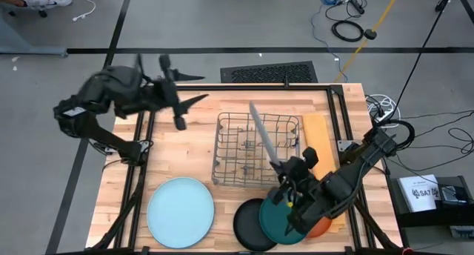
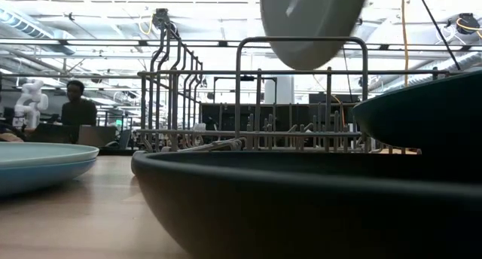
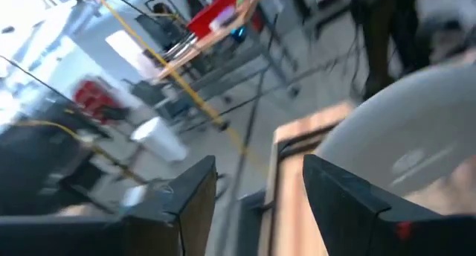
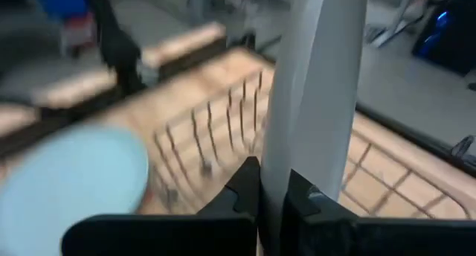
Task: Sort dishes
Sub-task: Put the gray plate into the dish rack
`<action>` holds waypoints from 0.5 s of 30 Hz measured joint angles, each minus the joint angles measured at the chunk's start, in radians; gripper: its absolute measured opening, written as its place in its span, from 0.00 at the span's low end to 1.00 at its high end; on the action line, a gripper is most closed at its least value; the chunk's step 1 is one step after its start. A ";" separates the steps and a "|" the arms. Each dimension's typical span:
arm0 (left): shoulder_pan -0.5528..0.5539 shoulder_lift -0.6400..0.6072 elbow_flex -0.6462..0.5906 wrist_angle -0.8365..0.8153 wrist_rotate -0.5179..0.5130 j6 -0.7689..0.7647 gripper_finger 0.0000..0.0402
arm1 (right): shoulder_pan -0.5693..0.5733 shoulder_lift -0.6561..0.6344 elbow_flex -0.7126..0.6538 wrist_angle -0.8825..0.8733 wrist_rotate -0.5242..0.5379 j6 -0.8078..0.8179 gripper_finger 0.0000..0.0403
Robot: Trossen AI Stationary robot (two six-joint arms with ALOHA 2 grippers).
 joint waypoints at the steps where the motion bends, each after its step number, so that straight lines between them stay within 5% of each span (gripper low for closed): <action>1: 0.000 -0.018 -0.001 -0.002 0.027 -0.038 0.49 | 0.014 0.013 0.000 -0.009 0.035 0.049 0.01; 6: -0.001 -0.090 0.000 0.000 0.165 -0.171 0.48 | 0.061 0.093 -0.001 -0.078 0.093 0.279 0.01; 15: -0.029 -0.142 -0.002 -0.047 0.300 -0.318 0.48 | 0.082 0.146 -0.012 -0.079 0.160 0.415 0.01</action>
